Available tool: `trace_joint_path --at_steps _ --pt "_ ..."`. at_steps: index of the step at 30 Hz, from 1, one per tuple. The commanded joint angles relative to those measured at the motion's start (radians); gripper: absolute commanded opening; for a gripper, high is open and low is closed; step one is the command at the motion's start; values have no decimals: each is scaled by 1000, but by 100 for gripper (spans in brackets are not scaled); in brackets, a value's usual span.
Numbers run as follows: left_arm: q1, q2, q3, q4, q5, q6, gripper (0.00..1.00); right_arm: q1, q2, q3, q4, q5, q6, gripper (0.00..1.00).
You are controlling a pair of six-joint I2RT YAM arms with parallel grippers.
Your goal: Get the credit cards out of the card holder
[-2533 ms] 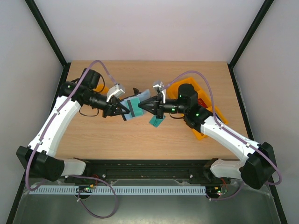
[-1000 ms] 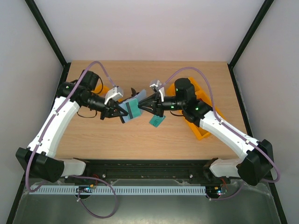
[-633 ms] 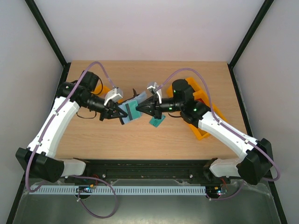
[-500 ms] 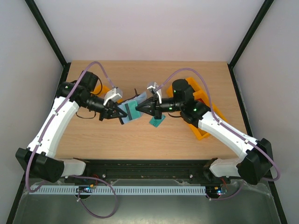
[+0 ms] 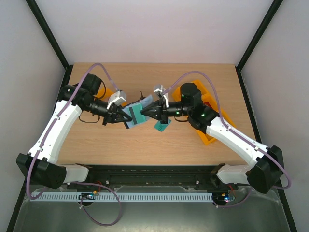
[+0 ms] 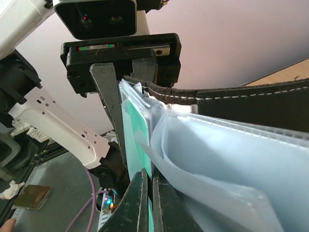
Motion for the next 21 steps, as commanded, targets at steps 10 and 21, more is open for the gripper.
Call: trace_joint_path --at_steps 10,21 --pt "4 -29 -9 -5 58 20 2 -109 -87 -5 -102 46 -74 2" --pt "4 -30 -20 51 29 -54 2 -90 -61 -6 -55 -143 -32 14"
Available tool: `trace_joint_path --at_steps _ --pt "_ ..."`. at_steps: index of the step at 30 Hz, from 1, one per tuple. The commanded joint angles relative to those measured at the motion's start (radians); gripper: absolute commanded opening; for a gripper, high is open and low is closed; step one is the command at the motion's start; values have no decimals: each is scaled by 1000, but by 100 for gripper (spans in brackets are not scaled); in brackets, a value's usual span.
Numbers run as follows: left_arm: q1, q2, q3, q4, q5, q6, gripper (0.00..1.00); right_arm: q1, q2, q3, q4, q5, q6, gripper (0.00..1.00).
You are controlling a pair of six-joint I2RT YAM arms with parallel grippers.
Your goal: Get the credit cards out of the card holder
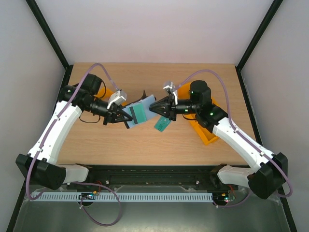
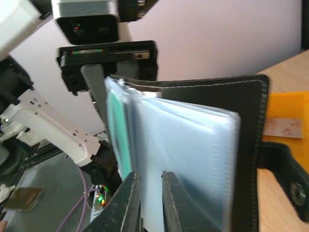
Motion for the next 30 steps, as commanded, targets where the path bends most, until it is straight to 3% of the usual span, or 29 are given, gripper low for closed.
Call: trace_joint_path --at_steps 1,6,13,25,30 --pt "2 -22 -16 22 15 -21 2 32 4 3 40 -101 9 15" --pt "2 -16 -16 23 18 -21 2 75 30 9 50 15 7 21" --pt "2 -17 -13 -20 34 36 2 77 55 23 28 91 -22 19" --pt "2 -11 -11 -19 36 39 2 108 89 40 37 72 -12 20" --pt "3 -11 -13 -11 33 28 2 125 100 42 71 61 7 14"
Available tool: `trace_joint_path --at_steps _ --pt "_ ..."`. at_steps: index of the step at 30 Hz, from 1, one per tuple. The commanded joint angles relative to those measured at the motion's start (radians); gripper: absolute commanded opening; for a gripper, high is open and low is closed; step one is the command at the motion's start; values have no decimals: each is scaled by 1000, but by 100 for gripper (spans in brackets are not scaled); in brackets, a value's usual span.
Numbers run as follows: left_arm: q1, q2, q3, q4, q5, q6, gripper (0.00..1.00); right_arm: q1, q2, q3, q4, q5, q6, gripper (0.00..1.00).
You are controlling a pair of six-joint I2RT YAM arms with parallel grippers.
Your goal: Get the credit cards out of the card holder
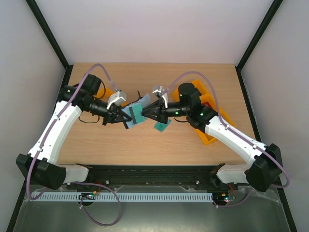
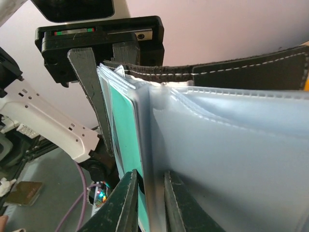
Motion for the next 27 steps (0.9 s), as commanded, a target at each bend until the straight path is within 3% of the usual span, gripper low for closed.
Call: trace_joint_path --at_steps 1,7,11,14,19,27 --pt "-1 -11 -4 0 56 13 2 22 20 31 53 -2 14 14" --pt "0 -10 -18 48 32 -44 2 34 40 33 88 -80 35 18" --pt "-1 -11 -18 52 32 -50 2 35 43 24 131 -109 59 2" --pt "-1 -13 -19 52 32 -53 3 32 27 11 147 -105 48 2" --pt "-1 -15 -18 33 47 -30 16 -16 -14 -31 147 -58 49 2" --pt "0 -15 -17 28 50 -27 15 -50 -38 -28 101 -63 32 2"
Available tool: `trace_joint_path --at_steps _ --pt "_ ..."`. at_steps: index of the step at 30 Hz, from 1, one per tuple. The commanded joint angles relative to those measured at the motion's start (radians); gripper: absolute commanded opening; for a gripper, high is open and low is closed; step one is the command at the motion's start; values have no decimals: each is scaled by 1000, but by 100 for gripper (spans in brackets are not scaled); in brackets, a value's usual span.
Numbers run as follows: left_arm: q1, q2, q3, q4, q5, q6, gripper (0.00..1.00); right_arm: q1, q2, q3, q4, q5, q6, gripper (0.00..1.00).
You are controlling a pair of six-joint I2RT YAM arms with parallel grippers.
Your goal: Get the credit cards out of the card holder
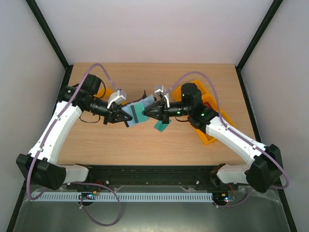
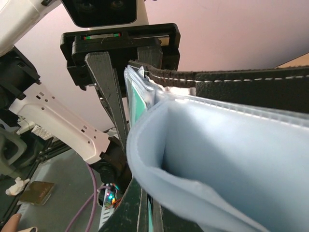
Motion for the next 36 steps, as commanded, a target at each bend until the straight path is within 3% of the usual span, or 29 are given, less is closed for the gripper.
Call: trace_joint_path --at_steps 1,4,22,26,31,36 --pt "-4 -12 2 -15 43 24 13 -26 -37 2 18 1 -12 2" --pt "-4 -10 3 -14 41 22 2 -30 -42 2 12 -5 -13 2" --pt "-4 -9 4 10 19 -6 2 -115 -81 -2 -99 10 -77 2" --pt "5 -12 -10 110 -60 -135 2 -187 -115 -2 -171 101 -103 2" --pt "30 -17 -18 148 -82 -182 2 -272 -138 -8 -243 269 -133 2" --pt "97 -24 -25 225 -128 -279 2 -266 -146 -50 -264 489 -345 2"
